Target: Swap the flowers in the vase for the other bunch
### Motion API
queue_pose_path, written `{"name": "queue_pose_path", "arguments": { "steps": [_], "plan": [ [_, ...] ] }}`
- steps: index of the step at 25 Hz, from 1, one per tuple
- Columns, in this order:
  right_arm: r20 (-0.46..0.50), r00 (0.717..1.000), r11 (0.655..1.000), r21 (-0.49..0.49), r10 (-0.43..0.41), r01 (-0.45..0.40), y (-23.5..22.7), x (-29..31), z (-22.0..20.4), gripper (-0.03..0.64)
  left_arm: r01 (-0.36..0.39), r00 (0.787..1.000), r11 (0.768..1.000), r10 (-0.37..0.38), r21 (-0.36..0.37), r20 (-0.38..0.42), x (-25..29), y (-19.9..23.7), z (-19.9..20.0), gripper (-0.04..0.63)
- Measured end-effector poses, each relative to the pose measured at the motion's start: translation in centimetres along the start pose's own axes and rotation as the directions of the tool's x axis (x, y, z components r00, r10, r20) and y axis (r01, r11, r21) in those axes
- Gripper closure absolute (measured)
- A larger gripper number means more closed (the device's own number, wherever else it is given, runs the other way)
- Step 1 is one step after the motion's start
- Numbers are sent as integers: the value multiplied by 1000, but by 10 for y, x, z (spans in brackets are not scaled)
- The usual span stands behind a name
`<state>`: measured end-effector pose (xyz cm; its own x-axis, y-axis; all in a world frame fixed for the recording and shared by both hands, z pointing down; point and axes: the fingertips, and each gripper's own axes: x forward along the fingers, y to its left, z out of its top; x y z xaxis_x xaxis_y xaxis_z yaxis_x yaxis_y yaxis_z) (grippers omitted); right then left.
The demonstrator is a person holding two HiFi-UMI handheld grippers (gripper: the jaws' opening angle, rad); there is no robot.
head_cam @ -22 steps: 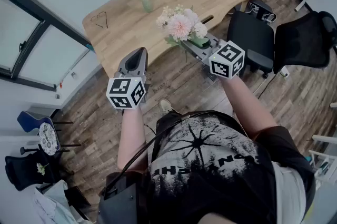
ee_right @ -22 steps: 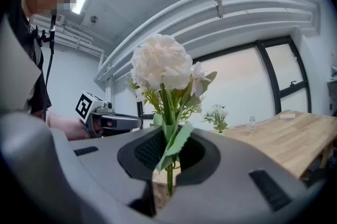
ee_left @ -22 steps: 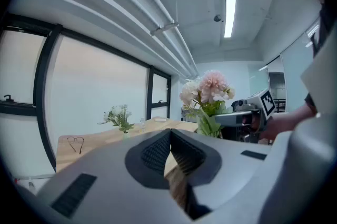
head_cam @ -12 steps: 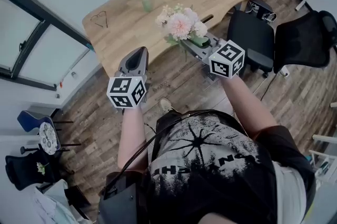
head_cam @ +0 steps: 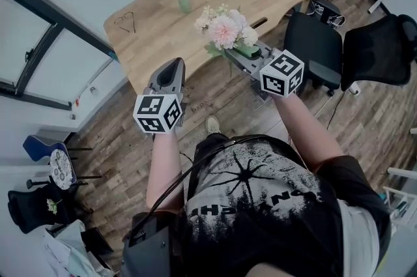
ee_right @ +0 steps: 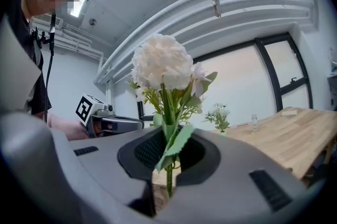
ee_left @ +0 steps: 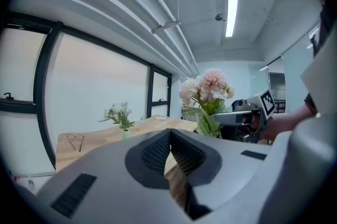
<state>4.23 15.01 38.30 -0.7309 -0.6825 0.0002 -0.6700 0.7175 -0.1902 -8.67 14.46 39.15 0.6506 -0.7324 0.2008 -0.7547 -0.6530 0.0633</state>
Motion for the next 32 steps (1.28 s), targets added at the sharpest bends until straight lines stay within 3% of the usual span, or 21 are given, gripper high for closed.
{"name": "queue_pose_path", "arguments": {
  "steps": [32],
  "plan": [
    [20,993,993,20,-117,117,-69,106,18,566,113,994,994,-113,-4,-16,91,118,20,580]
  ]
}}
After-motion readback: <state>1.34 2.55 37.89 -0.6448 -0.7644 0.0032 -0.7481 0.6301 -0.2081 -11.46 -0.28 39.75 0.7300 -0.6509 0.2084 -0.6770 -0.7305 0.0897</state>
